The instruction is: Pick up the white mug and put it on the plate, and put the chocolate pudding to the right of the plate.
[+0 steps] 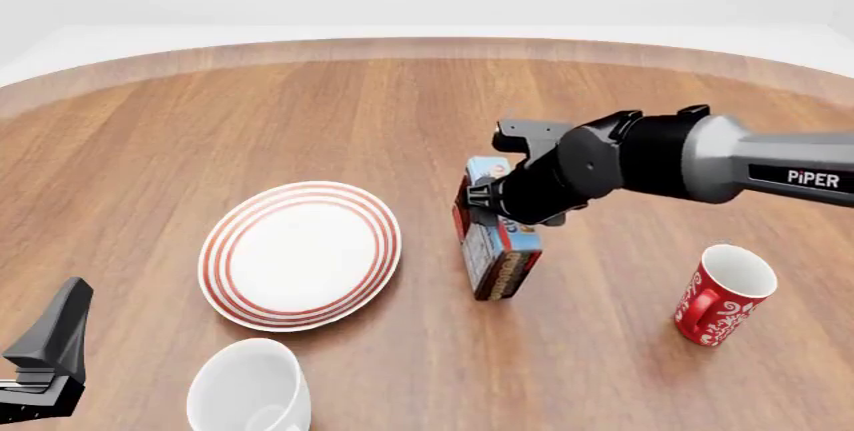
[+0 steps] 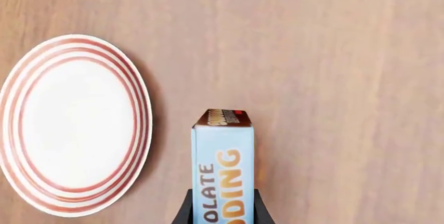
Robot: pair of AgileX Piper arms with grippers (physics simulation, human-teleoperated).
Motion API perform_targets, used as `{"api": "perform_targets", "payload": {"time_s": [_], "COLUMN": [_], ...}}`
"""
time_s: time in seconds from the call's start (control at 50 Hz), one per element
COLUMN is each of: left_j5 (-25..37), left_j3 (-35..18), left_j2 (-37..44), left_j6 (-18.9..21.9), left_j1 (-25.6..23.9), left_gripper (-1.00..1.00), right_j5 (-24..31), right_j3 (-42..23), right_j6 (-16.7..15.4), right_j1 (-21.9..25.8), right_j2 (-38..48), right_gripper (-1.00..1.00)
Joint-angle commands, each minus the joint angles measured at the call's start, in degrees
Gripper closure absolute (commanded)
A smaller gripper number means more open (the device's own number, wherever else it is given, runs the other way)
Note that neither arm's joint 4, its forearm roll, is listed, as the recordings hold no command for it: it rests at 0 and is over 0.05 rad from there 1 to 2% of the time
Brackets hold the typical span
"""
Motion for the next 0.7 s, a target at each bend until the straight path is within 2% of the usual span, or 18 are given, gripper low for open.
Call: {"api": "perform_targets", "payload": {"time_s": [0.02,0.52,0.54,0.7], "left_j5": [0.00,0.00,0.00,0.00], "left_j3": [0.00,0.00,0.00,0.00], "left_j2": [0.00,0.00,0.00,0.00], "left_j6": [0.00,0.00,0.00,0.00], "left_j1": [0.00,0.00,0.00,0.00], "left_gripper": [-1.00,-1.00,-1.00,-1.00], "right_j5": [-0.14,-0.45,-0.47,-0.36], "right_j3": [-0.74,-1.05,-1.03,-1.12], "right_j6": [0.53,0.84,0.91,0.85], "right_j1": [-0.12,-0.27,-0.13,-0.20], "right_j2": [1.45,2.56,2.54,2.14], "right_gripper": [1.00,1.00,-1.00,-1.00]}}
